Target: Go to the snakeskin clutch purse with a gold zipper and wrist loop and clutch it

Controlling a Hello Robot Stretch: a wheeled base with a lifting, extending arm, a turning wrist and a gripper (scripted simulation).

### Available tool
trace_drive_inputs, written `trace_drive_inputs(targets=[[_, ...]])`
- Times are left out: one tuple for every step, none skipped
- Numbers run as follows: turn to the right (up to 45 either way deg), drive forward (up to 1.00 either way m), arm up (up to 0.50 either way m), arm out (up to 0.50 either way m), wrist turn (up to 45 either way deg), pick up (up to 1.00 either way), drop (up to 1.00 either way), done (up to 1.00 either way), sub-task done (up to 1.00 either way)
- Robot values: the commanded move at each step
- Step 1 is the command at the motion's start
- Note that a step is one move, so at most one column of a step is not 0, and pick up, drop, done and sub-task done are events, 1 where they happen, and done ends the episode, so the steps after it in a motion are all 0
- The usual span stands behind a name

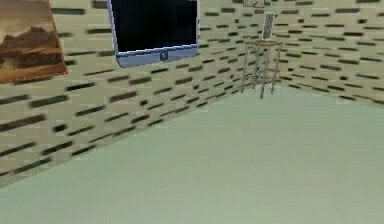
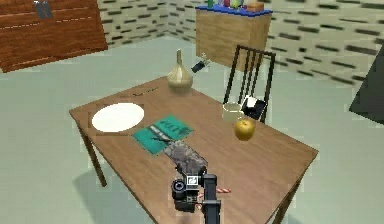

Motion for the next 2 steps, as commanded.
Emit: trace_drive_inputs(targets=[[0.0,0.0,0.0,0.0,0.0,1.0,0.0,0.0,0.0],[0.0,0.0,0.1,0.0,0.0,0.0,0.0,0.0,0.0]])
